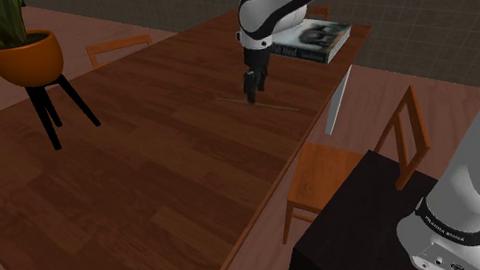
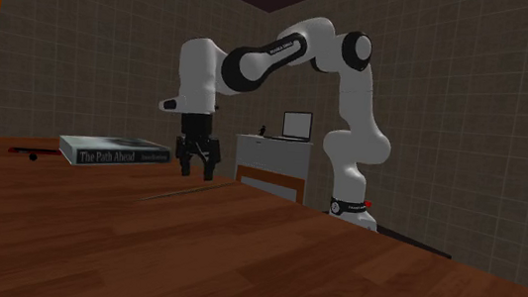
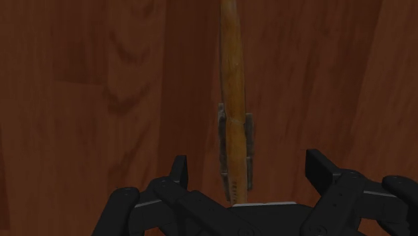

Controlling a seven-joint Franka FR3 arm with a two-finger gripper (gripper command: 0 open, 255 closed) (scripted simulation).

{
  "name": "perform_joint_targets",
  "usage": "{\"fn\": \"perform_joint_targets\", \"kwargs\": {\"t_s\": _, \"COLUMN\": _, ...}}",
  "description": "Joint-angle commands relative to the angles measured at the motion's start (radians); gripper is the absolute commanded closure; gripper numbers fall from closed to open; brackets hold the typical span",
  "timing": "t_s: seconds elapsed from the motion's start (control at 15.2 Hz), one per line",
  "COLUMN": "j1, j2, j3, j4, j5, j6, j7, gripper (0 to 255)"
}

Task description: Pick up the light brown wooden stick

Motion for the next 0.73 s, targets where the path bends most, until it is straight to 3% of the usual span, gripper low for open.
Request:
{"fn": "perform_joint_targets", "kwargs": {"t_s": 0.0, "j1": -0.002, "j2": 0.017, "j3": 0.0, "j4": -0.004, "j5": 0.003, "j6": 0.021, "j7": -0.006, "gripper": 0}}
{"fn": "perform_joint_targets", "kwargs": {"t_s": 0.33, "j1": -0.002, "j2": 0.039, "j3": 0.001, "j4": -0.026, "j5": 0.008, "j6": 0.064, "j7": -0.011, "gripper": 0}}
{"fn": "perform_joint_targets", "kwargs": {"t_s": 0.4, "j1": -0.002, "j2": 0.039, "j3": 0.001, "j4": -0.025, "j5": 0.008, "j6": 0.064, "j7": -0.01, "gripper": 255}}
{"fn": "perform_joint_targets", "kwargs": {"t_s": 0.66, "j1": -0.003, "j2": 0.036, "j3": 0.0, "j4": -0.029, "j5": 0.007, "j6": 0.065, "j7": -0.012, "gripper": 255}}
